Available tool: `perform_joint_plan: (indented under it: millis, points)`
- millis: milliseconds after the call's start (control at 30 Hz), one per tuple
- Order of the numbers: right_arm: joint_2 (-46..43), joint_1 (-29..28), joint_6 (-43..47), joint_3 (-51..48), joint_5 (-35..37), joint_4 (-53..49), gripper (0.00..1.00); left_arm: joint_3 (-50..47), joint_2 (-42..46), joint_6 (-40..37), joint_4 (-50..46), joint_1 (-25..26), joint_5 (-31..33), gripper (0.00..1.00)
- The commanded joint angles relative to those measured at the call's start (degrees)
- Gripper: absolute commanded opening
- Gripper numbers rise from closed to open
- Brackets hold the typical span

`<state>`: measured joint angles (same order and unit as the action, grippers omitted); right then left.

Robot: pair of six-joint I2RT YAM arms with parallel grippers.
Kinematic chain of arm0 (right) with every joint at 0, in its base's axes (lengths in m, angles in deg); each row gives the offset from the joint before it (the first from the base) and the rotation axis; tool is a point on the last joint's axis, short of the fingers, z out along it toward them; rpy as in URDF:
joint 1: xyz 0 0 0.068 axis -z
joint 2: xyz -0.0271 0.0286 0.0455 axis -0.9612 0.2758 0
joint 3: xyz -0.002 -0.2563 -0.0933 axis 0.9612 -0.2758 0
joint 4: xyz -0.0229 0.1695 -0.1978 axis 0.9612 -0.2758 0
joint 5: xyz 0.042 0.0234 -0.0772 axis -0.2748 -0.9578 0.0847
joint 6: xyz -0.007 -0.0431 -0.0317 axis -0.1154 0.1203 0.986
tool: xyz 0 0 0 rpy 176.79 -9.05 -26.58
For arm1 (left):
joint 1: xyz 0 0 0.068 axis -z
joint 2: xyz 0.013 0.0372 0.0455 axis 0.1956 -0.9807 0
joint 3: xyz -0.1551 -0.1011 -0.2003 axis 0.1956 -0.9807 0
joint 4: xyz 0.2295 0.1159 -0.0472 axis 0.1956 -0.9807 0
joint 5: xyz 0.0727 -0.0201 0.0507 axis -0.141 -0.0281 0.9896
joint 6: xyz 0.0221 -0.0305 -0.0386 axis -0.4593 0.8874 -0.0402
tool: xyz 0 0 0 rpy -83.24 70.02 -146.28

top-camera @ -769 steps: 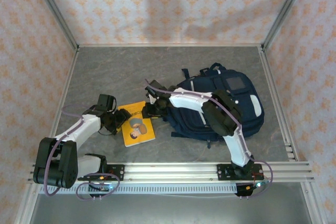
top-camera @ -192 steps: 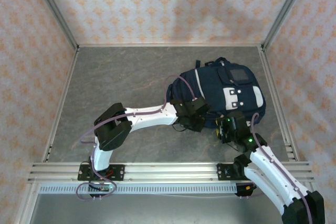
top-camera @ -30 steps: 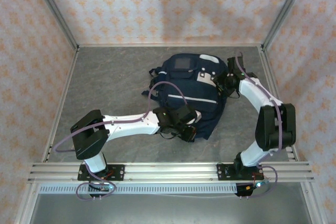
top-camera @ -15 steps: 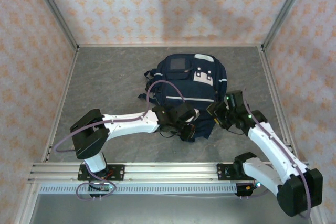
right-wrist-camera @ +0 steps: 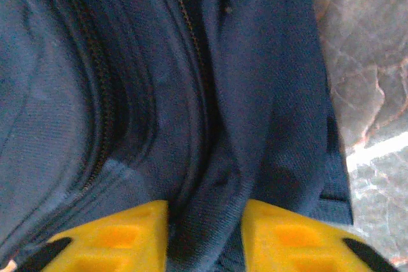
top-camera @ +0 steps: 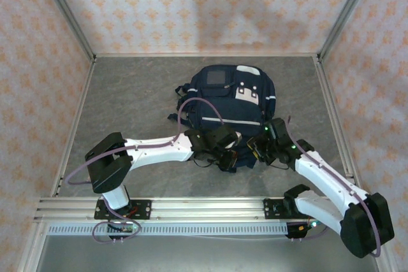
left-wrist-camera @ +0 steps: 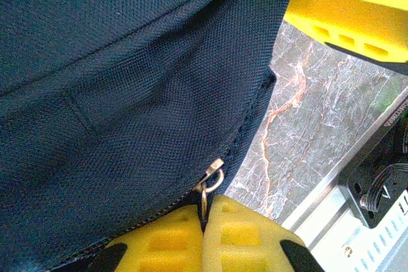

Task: Pack the student bag

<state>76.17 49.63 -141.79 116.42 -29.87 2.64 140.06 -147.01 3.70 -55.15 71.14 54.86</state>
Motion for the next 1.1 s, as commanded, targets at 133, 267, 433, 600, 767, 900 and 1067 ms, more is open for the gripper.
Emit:
perform_joint_plan:
  millis: [133, 267, 433, 600, 767, 900, 1067]
  points:
    - [2.20, -0.07, 3.56, 0.54, 9.90, -1.32, 0.03, -4.31, 4.07, 1.05, 0.13, -1.57, 1.38, 0.00]
    - [1.84, -0.08, 6.01, 1.87, 12.63, -4.26, 0.00, -6.17, 6.51, 0.73, -1.37, -3.03, 2.37, 0.00]
    - [1.94, -0.08, 8.50, 3.37, 15.58, -7.25, 0.00, -8.79, 9.15, -0.36, -2.80, -4.81, 2.63, 0.00]
    - [2.36, 0.79, 10.80, 4.65, 16.82, -8.70, 0.00, -11.54, 11.20, -0.55, -3.24, -5.43, 2.72, 0.00]
    - [2.71, 3.53, 14.63, 7.60, 17.62, -11.25, 0.00, -12.88, 12.06, -0.55, -2.13, -5.36, 1.33, 0.00]
    - [4.02, 7.54, 19.03, 10.57, 14.56, -12.14, 0.00, -10.03, 9.75, -0.55, -0.42, -4.87, -1.72, 0.00]
    - [6.28, 8.40, 23.92, 17.78, 21.23, -18.81, 0.29, -2.79, 3.54, -2.35, -0.60, -3.50, -2.80, 0.00]
